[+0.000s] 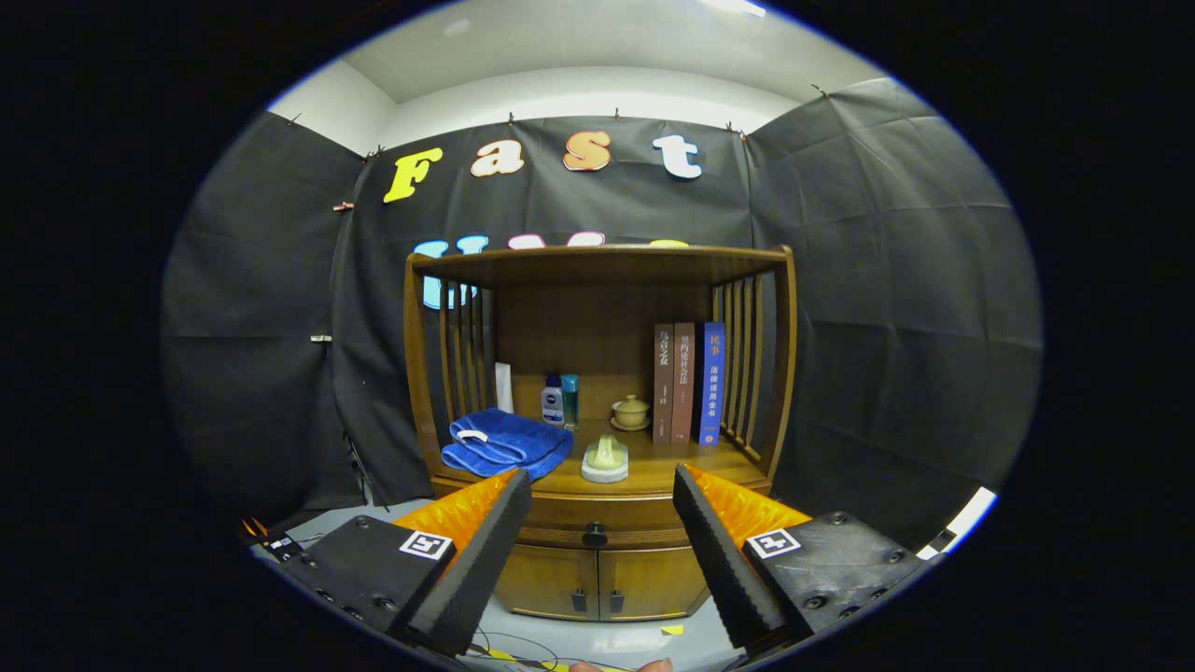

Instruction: Pull open the drawer, take out the items inside it, and place them on the countertop above the cabinet.

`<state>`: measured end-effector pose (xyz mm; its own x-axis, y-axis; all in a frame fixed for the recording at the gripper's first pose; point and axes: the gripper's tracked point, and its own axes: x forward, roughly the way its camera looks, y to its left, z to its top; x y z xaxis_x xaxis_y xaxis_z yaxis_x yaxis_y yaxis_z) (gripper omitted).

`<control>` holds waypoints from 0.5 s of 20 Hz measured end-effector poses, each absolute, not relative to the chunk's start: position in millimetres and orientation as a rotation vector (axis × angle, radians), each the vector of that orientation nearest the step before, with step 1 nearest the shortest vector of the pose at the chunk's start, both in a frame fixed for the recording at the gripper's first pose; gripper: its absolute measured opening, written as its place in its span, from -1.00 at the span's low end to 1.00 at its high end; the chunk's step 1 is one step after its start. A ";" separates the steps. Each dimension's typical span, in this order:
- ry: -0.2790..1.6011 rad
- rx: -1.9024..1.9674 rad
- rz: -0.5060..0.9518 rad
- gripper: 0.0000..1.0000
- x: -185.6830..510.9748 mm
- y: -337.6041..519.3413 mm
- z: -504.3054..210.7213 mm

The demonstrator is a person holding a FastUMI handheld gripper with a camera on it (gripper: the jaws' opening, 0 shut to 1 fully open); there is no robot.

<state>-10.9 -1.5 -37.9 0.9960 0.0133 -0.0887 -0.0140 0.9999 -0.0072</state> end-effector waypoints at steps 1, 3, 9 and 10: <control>0.080 -0.006 0.017 0.98 -13.6 -0.1 -36.7; 0.093 -0.009 0.025 0.97 -17.7 2.4 -43.3; 0.108 -0.004 0.050 0.97 -16.7 13.1 -53.7; 0.107 -0.005 0.051 0.97 -18.0 13.2 -54.2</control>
